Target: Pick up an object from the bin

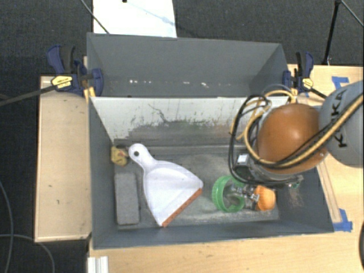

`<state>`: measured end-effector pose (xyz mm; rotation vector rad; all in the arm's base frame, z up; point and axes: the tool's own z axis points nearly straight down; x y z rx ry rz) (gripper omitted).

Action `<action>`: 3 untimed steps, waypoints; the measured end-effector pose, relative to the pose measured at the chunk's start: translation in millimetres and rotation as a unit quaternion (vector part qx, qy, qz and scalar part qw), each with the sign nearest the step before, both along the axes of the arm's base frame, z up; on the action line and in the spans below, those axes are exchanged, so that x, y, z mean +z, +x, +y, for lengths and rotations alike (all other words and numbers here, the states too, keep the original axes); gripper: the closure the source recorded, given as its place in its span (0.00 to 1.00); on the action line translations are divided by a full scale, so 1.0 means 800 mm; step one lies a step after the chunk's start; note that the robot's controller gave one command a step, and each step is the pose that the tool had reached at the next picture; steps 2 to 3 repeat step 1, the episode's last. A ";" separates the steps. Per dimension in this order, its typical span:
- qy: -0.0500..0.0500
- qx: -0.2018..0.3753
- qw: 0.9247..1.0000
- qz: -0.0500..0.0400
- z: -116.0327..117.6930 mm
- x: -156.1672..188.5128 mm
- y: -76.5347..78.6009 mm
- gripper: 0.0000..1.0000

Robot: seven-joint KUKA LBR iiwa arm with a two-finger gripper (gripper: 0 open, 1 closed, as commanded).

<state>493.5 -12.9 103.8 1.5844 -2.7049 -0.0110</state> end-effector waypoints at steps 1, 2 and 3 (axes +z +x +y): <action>0.000 0.000 1.000 -0.002 0.000 0.029 0.002 1.00; 0.000 0.000 1.000 -0.002 0.000 0.029 0.002 1.00; 0.000 0.000 1.000 -0.002 0.000 0.029 0.002 1.00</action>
Offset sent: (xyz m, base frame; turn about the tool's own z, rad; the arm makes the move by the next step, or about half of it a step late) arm -0.0001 -0.0002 0.0280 0.0000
